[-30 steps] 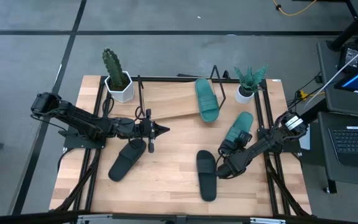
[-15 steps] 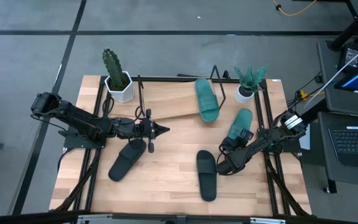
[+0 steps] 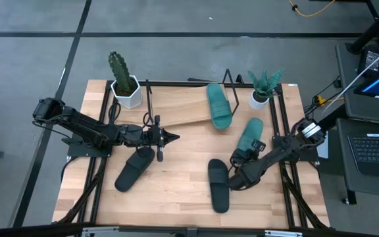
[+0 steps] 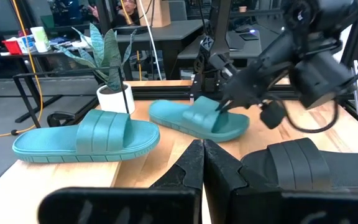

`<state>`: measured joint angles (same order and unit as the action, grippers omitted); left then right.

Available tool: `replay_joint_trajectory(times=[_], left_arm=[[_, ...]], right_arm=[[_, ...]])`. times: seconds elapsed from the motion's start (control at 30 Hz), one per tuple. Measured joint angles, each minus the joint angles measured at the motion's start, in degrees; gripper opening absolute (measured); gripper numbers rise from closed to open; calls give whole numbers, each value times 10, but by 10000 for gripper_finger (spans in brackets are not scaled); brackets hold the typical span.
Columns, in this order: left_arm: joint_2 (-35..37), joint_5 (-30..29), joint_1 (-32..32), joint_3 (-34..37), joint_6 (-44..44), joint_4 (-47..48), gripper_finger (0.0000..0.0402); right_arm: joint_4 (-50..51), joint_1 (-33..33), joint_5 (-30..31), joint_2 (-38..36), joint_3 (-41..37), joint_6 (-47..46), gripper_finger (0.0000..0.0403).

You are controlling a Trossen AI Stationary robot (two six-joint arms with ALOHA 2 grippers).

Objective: Pick and place slides into the shelf
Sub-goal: Put the green slide on the shelf

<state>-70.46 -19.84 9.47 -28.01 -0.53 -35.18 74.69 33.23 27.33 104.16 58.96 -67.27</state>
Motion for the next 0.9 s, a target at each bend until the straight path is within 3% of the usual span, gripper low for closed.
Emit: replay_joint_trajectory(times=[0.13, 0.4, 0.63, 0.9], left_arm=[[0, 0, 0, 0, 0, 0, 0], [0, 0, 0, 0, 0, 0, 0], [0, 0, 0, 0, 0, 0, 0], [0, 0, 8, 0, 0, 0, 0]], right_arm=[[16, 22, 8, 0, 31, -7, 6], [149, 56, 21, 0, 91, -91, 6], [152, 65, 31, 0, 112, -94, 6], [153, 69, 88, 0, 113, -101, 6]])
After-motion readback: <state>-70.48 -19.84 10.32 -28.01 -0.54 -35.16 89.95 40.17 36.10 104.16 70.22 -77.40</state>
